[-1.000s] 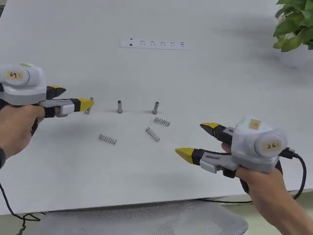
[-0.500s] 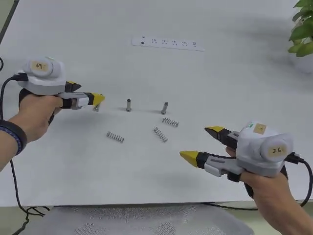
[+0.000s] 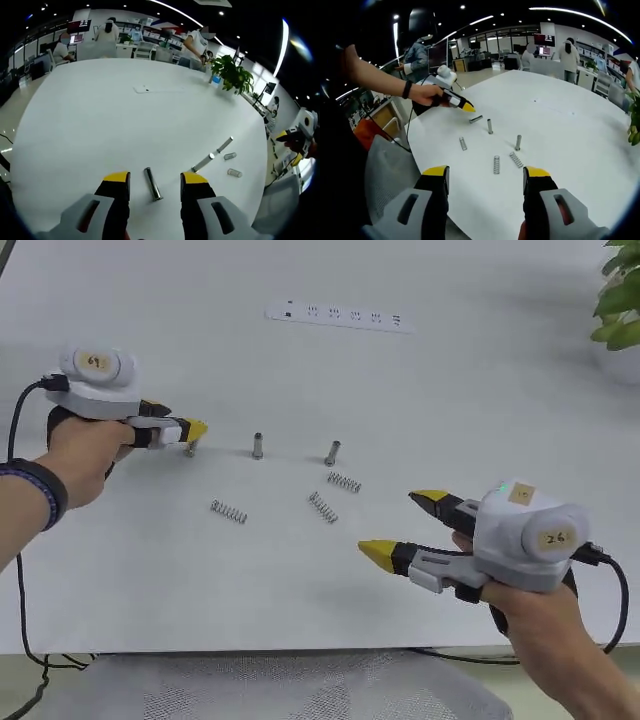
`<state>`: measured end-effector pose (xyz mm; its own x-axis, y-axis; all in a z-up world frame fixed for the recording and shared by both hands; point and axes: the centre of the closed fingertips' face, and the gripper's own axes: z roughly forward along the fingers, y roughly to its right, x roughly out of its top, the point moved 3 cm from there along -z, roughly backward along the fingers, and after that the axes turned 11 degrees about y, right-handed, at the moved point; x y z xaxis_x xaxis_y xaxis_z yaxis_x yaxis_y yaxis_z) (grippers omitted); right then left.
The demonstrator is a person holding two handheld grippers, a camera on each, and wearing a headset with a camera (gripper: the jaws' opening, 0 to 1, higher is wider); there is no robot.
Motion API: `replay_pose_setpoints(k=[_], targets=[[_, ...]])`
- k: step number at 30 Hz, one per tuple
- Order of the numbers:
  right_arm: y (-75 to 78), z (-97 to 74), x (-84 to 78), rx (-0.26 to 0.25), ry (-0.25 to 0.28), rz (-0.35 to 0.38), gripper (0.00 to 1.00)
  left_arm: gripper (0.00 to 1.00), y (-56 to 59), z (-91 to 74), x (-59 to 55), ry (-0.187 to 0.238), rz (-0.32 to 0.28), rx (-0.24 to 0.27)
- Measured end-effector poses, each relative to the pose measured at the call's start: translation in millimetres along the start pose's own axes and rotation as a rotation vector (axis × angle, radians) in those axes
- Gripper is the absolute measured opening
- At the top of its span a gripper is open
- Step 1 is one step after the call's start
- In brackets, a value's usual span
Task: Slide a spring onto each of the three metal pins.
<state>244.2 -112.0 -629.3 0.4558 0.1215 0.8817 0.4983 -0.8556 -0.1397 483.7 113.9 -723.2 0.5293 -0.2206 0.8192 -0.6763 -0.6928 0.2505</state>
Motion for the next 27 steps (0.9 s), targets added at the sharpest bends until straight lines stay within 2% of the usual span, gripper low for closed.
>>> replay_pose_setpoints(k=[7,15,22,24,27], targets=[[0.1,-1.2,-3.9,0.002,-0.011,0.007,0.59,0.24,-2.3,13.2,-4.8,-0.008,-0.022,0.016],[6.3,-4.6,-7.0,-0.007,-0.02,0.015,0.58,0.15,-1.0,28.6,-14.5,-0.052,-0.018,0.038],[7.5,-3.7,-9.3,-0.011,-0.028,0.02,0.58,0.11,-4.8,36.1,-24.4,-0.089,-0.009,0.062],[7.7,-3.6,-9.8,-0.011,-0.029,0.021,0.58,0.1,-4.3,36.4,-24.8,-0.1,-0.001,0.065],[6.9,-2.2,-10.8,-0.01,-0.033,0.024,0.58,0.08,-6.2,36.9,-21.0,-0.091,0.006,0.075]])
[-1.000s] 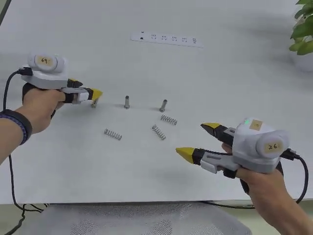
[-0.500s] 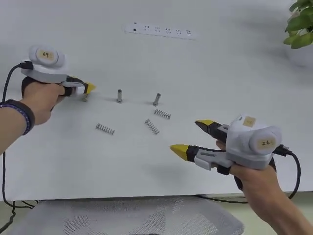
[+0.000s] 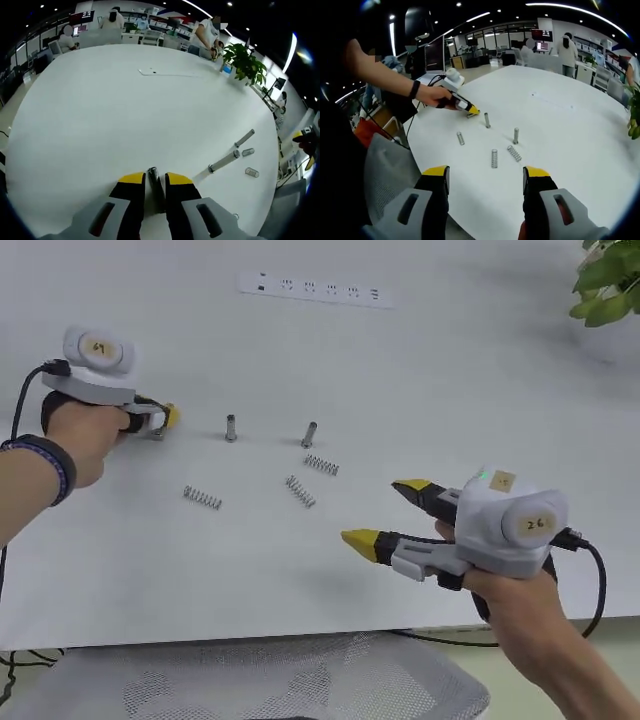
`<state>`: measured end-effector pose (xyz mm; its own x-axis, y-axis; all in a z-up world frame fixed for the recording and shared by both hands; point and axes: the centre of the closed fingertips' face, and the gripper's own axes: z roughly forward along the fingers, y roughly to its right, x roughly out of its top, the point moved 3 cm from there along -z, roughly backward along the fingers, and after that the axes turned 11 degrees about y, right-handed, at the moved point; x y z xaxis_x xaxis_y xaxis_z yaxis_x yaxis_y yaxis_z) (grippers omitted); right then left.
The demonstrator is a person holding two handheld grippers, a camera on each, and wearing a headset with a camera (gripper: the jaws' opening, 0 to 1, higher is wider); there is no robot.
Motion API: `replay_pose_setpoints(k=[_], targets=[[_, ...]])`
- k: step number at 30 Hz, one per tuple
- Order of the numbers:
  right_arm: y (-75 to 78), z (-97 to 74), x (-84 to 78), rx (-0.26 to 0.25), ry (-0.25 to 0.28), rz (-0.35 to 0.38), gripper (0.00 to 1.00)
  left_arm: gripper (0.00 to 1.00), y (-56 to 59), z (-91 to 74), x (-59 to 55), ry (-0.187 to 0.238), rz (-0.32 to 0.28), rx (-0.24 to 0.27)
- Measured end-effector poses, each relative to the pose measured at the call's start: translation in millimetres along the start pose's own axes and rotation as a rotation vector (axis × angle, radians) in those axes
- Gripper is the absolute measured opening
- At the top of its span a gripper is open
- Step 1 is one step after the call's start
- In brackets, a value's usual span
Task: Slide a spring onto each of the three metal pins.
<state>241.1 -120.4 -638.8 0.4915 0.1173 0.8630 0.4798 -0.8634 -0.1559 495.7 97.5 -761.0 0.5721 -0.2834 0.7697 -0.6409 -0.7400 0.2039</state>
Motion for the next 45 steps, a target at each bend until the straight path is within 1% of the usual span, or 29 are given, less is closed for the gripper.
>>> replay_pose_setpoints(k=[2,3,5,6,9,11,13,15,17,22,24,27,30,33,36,42,45], targets=[[-0.6,0.4,-0.5,0.002,-0.003,-0.001,0.58,0.07,2.0,1.3,0.7,0.002,0.02,-0.001],[-0.7,0.5,-0.4,0.003,-0.002,0.001,0.58,0.06,1.0,1.2,0.5,-0.006,0.055,0.003],[-0.3,0.7,-0.7,0.001,-0.003,0.002,0.58,0.05,1.9,0.9,0.6,-0.013,0.088,0.002],[-0.3,0.8,-0.8,0.002,-0.003,0.002,0.58,0.05,2.0,0.9,0.7,-0.014,0.092,0.003],[-1.2,1.2,-2.2,0.003,-0.007,0.003,0.58,0.04,2.2,1.1,0.9,-0.028,0.153,0.013],[-1.7,1.6,-2.4,0.004,-0.008,0.001,0.58,0.04,3.5,0.7,0.2,-0.031,0.168,0.013],[-2.3,2.0,-2.1,0.005,-0.007,0.0,0.58,0.03,2.9,0.5,-0.1,-0.032,0.181,0.016],[-2.9,2.1,-1.6,0.005,-0.005,0.001,0.58,0.01,2.0,0.8,-0.1,-0.035,0.208,0.026],[-3.0,2.1,-1.4,0.005,-0.005,-0.001,0.58,0.0,2.1,0.5,-0.6,-0.043,0.218,0.031],[-2.8,2.1,-2.2,0.004,-0.007,-0.002,0.58,0.0,3.2,0.3,-1.0,-0.093,0.21,0.037],[-3.0,1.6,-2.2,0.003,-0.005,0.001,0.58,0.0,3.8,-0.1,-2.1,-0.099,0.188,0.031],[-2.6,0.7,-1.1,-0.001,-0.001,0.002,0.58,0.0,4.1,-3.2,-4.3,-0.103,0.159,0.036],[-1.7,-0.4,-0.8,-0.006,0.002,0.003,0.58,0.0,5.4,-6.8,-3.7,-0.096,0.153,0.037],[-1.4,-0.1,-1.0,-0.008,0.004,0.007,0.57,0.0,6.0,-10.8,1.4,-0.08,0.145,0.037],[-2.2,0.3,-0.3,-0.009,0.008,0.007,0.57,0.0,2.9,-14.7,7.0,-0.06,0.127,0.044],[-2.7,1.8,0.7,-0.007,0.014,0.008,0.57,0.0,-1.5,-21.9,9.3,-0.043,0.086,0.056],[-3.0,1.8,1.0,-0.006,0.016,0.006,0.57,0.0,-3.5,-23.6,8.9,-0.035,0.078,0.06]])
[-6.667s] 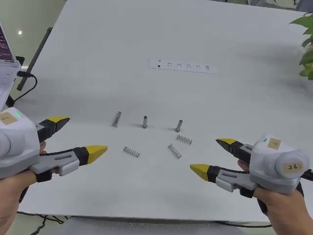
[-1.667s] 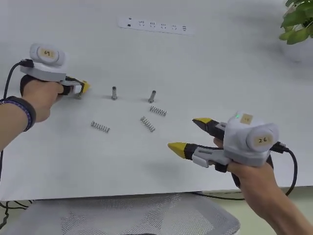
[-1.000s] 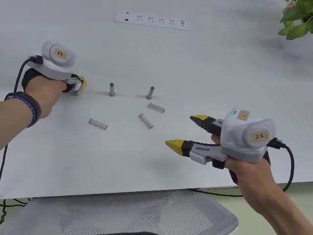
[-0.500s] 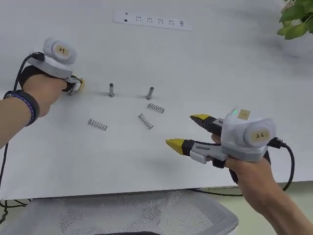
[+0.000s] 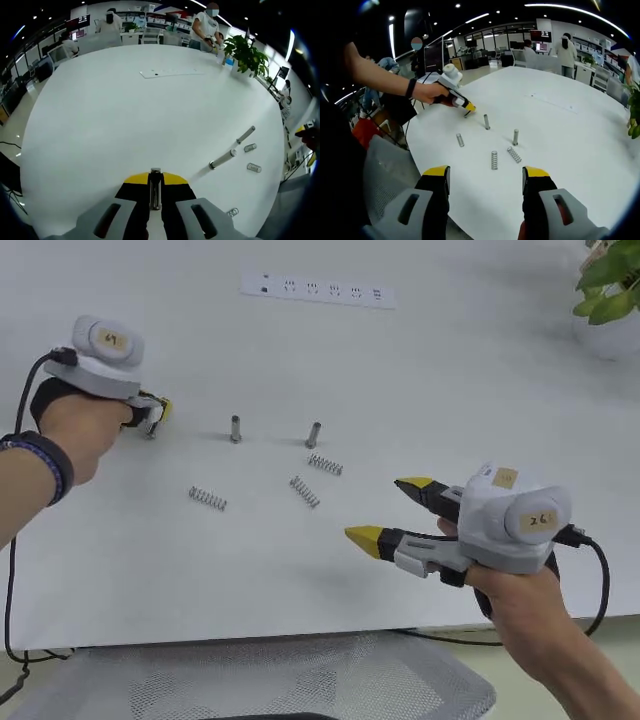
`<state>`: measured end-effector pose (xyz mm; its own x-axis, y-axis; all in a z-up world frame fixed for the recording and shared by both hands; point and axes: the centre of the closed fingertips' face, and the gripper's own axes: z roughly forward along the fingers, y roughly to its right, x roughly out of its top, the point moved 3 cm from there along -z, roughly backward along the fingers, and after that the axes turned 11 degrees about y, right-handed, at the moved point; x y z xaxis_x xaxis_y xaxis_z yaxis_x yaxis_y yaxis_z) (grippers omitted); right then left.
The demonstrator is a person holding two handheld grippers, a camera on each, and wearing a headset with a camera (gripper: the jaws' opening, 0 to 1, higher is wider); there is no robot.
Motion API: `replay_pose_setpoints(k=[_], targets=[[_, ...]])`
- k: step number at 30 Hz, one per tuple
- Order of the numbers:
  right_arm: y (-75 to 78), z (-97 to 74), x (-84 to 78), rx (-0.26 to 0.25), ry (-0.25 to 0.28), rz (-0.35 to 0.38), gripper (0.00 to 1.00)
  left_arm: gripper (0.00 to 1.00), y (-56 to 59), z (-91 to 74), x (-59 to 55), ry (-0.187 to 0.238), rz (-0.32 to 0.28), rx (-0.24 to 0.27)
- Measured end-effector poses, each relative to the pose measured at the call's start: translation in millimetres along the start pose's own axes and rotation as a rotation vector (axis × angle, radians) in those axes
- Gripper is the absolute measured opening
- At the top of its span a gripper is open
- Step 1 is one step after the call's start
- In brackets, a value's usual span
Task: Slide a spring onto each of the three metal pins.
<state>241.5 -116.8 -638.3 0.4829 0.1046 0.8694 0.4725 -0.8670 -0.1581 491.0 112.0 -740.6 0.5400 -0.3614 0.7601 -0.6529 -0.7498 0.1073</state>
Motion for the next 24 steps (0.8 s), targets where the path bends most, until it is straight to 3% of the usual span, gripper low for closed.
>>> replay_pose_setpoints(k=[24], targets=[[-0.4,-3.1,0.6,-0.003,0.014,-0.002,0.58,0.0,-6.5,-24.0,6.0,0.042,-0.042,0.028]])
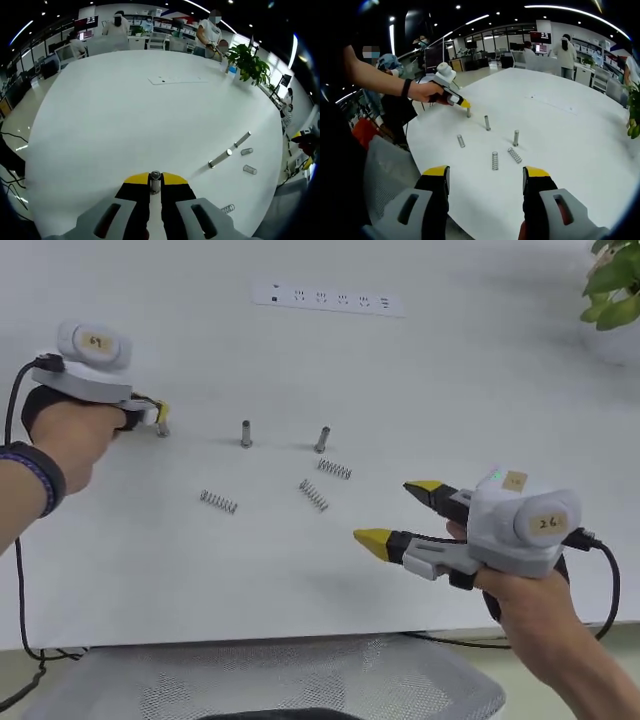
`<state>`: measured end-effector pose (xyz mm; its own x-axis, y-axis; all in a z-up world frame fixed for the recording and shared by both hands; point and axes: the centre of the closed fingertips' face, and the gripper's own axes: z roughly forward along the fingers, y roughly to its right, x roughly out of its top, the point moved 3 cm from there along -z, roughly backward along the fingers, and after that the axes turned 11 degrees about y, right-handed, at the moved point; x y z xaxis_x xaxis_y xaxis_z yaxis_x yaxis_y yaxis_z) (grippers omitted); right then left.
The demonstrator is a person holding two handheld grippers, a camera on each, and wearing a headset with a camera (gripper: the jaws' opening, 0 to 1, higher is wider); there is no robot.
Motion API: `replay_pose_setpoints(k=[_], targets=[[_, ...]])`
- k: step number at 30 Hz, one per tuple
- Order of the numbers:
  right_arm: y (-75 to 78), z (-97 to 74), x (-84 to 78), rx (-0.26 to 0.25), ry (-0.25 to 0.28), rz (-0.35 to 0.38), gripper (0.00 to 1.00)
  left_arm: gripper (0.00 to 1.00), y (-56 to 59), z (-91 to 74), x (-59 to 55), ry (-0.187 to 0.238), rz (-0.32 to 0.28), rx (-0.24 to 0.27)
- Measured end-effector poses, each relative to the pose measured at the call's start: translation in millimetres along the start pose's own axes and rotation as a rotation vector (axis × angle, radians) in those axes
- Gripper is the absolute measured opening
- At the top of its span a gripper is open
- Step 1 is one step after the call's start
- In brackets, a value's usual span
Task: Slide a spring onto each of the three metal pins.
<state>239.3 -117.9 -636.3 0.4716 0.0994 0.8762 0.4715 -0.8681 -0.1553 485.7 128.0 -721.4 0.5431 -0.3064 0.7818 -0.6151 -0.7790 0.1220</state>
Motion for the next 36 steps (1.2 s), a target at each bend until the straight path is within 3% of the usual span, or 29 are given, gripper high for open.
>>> replay_pose_setpoints(k=[23,36], targets=[[-1.3,-7.7,-5.0,-0.01,0.002,0.008,0.6,0.0,7.2,-2.2,6.0,0.028,0.021,-0.002],[-2.0,-8.4,-7.6,-0.012,0.003,0.014,0.6,0.0,13.2,1.2,0.4,0.019,0.039,-0.017]])
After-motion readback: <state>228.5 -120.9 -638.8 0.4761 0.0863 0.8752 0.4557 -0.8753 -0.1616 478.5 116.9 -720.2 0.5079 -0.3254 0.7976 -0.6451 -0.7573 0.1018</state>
